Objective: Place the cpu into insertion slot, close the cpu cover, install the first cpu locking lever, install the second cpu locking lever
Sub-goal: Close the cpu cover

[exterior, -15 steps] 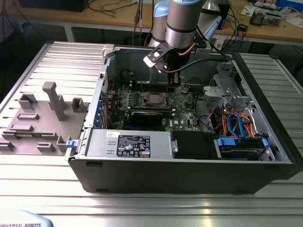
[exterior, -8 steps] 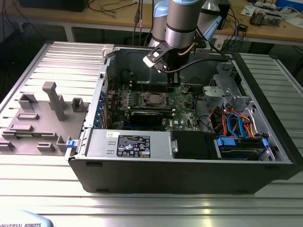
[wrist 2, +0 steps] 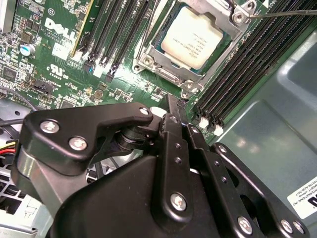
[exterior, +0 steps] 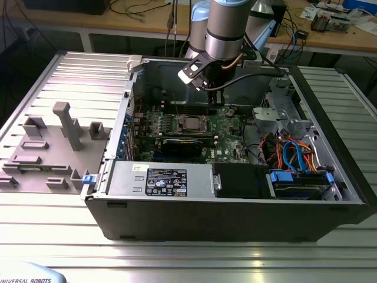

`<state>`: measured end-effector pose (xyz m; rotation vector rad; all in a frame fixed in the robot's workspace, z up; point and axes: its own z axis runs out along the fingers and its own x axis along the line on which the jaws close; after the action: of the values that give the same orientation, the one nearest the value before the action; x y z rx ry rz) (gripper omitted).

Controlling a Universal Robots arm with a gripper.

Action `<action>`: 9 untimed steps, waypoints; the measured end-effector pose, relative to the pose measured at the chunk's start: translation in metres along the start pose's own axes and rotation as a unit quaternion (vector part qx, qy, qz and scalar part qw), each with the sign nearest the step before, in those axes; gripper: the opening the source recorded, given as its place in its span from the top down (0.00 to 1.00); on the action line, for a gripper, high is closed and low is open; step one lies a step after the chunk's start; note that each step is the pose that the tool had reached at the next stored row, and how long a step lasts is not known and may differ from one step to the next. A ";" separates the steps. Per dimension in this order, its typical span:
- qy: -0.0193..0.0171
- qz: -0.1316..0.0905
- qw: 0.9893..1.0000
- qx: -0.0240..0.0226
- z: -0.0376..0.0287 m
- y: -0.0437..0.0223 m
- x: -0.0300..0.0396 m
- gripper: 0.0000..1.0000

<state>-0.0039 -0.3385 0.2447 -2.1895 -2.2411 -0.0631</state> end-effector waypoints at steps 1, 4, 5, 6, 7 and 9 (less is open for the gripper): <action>0.000 0.000 1.000 0.000 0.0005 -0.0005 0.0000 0.89; 0.000 -0.002 1.000 0.000 0.0050 -0.0100 0.0001 0.89; 0.000 -0.002 1.000 0.001 0.0059 -0.0124 0.0001 0.89; 0.000 -0.002 1.000 0.001 0.0074 -0.0153 0.0001 0.89; 0.000 -0.002 1.000 0.002 0.0078 -0.0162 0.0001 0.89; 0.001 -0.003 1.000 0.003 0.0086 -0.0170 0.0001 0.89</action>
<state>-0.0207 -0.3386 0.2358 -2.1800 -2.2432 -0.0585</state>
